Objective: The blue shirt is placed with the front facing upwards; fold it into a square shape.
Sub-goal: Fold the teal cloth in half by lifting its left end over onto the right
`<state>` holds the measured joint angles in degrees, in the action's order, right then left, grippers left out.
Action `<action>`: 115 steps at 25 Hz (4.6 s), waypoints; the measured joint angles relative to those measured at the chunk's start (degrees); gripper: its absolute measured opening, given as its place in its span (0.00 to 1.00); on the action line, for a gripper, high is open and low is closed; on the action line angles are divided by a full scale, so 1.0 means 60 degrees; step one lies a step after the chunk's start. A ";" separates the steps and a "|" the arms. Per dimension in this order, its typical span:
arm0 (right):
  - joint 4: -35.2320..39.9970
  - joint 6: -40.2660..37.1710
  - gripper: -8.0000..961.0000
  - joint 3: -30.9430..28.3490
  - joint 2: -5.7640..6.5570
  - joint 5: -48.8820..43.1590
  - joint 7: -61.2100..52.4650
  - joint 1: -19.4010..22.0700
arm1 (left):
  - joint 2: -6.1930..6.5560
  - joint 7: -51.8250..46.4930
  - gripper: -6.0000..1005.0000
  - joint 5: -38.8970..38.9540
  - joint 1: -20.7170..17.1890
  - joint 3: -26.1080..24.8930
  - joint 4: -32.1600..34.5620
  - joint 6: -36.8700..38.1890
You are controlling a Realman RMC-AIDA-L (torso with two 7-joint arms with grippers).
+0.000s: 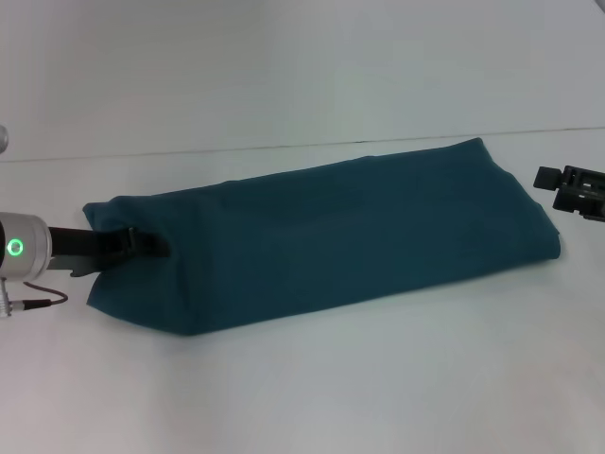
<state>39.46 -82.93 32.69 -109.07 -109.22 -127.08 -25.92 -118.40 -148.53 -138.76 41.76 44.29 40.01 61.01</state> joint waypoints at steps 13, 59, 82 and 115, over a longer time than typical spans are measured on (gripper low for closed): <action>0.0000 -0.0019 0.90 -0.0015 0.0000 0.0031 0.0000 0.0028 | 0.0007 0.0003 0.26 -0.0032 -0.0010 0.0001 -0.0063 -0.0091; -0.0030 0.0009 0.90 -0.0179 -0.0109 -0.0013 0.0233 0.0051 | 0.0822 -0.0933 0.12 0.1098 -0.0677 -0.1542 0.2531 0.3161; -0.0029 -0.0068 0.90 -0.0170 -0.0118 -0.0019 0.0184 0.0058 | 0.1163 -0.1047 0.12 0.0360 -0.1302 -0.2021 0.2790 0.2478; -0.0133 -0.0095 0.90 -0.0165 -0.0117 -0.0018 0.0234 0.0083 | -0.0205 0.0022 0.12 0.2683 0.0460 -0.0572 0.1889 0.2584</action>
<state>38.67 -83.49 31.70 -109.77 -109.33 -125.68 -25.42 -119.63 -148.40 -122.67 44.52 40.86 51.35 76.51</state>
